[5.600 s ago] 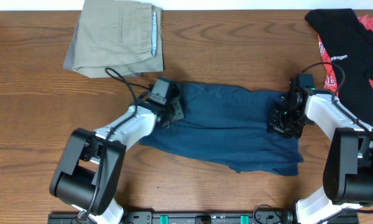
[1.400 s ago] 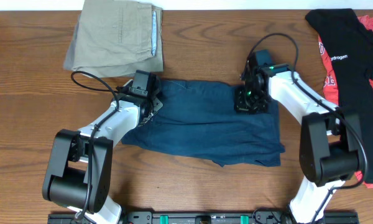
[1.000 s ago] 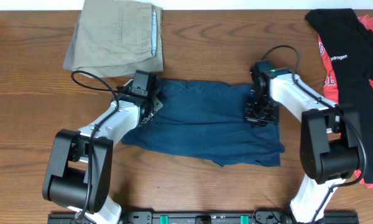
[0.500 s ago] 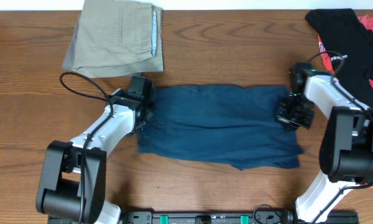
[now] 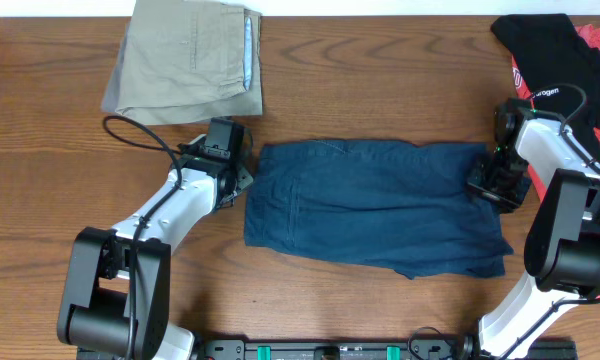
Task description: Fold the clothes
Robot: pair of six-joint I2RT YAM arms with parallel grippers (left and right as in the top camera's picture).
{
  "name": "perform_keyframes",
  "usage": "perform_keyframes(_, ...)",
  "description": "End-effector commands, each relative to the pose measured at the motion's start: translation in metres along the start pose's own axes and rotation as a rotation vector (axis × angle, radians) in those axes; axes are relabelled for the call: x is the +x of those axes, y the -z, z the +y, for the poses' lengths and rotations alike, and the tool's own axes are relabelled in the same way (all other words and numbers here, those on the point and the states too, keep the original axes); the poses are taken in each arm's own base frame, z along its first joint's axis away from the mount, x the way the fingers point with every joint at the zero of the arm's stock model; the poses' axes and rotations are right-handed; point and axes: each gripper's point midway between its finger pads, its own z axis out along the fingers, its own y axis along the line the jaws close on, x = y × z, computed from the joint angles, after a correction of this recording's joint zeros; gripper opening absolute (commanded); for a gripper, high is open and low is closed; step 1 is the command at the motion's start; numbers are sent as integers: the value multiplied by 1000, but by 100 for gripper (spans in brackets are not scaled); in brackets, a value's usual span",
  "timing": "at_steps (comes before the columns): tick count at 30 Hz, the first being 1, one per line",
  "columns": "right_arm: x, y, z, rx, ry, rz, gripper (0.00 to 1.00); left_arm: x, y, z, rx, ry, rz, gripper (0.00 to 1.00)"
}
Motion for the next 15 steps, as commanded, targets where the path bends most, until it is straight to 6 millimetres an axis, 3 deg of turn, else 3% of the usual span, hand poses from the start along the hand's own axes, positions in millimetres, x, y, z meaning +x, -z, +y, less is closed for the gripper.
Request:
perform_keyframes(1,-8,19,18,-100,10,-22,99,18,4,-17,117,-147,97,98)
perform_keyframes(5,-13,30,32,-182,70,-44,99,24,7,-30,191,-206,127,98)
perform_keyframes(9,-18,31,33,-187,75,-67,99,38,15,-51,335,-314,194,98)
perform_keyframes(15,-49,33,16,-73,53,-206,99,47,6,-46,326,-351,224,98)
